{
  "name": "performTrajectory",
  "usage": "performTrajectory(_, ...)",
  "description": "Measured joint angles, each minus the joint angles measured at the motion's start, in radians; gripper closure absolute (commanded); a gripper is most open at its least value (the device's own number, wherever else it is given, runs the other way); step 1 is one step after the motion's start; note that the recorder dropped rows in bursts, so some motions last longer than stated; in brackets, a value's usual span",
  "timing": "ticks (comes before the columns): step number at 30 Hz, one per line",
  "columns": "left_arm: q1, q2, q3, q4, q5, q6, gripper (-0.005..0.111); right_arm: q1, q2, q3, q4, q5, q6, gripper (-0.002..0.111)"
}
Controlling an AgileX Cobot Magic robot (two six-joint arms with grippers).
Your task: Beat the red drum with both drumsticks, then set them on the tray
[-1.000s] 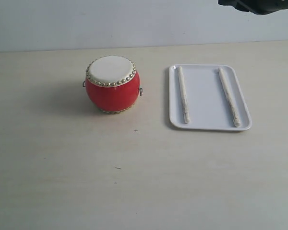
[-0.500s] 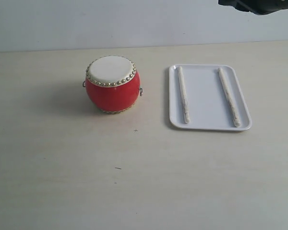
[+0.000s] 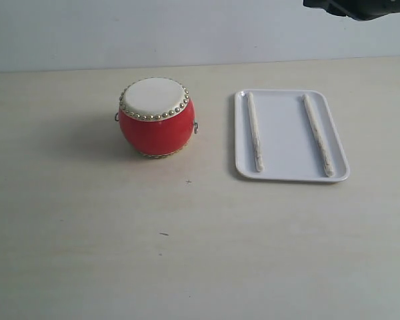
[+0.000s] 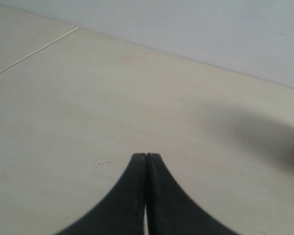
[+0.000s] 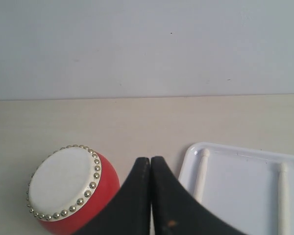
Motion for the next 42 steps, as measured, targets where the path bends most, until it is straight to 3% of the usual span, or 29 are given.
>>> performTrajectory(24,0.0,0.0,0.0,0.0,0.002,0.002,0.107,0.0,-0.038,0.004,0.0,0.0,0.0,0.108)
performTrajectory(34,0.0,0.0,0.0,0.002,0.002,0.004,0.107,0.0,-0.743,0.006,-0.018,-0.013,-0.024,0.108)
performTrajectory(42,0.0,0.0,0.0,0.002,0.002,0.004,0.107,0.0,-1.008,0.006,-0.148,-0.004,-0.033,0.108)
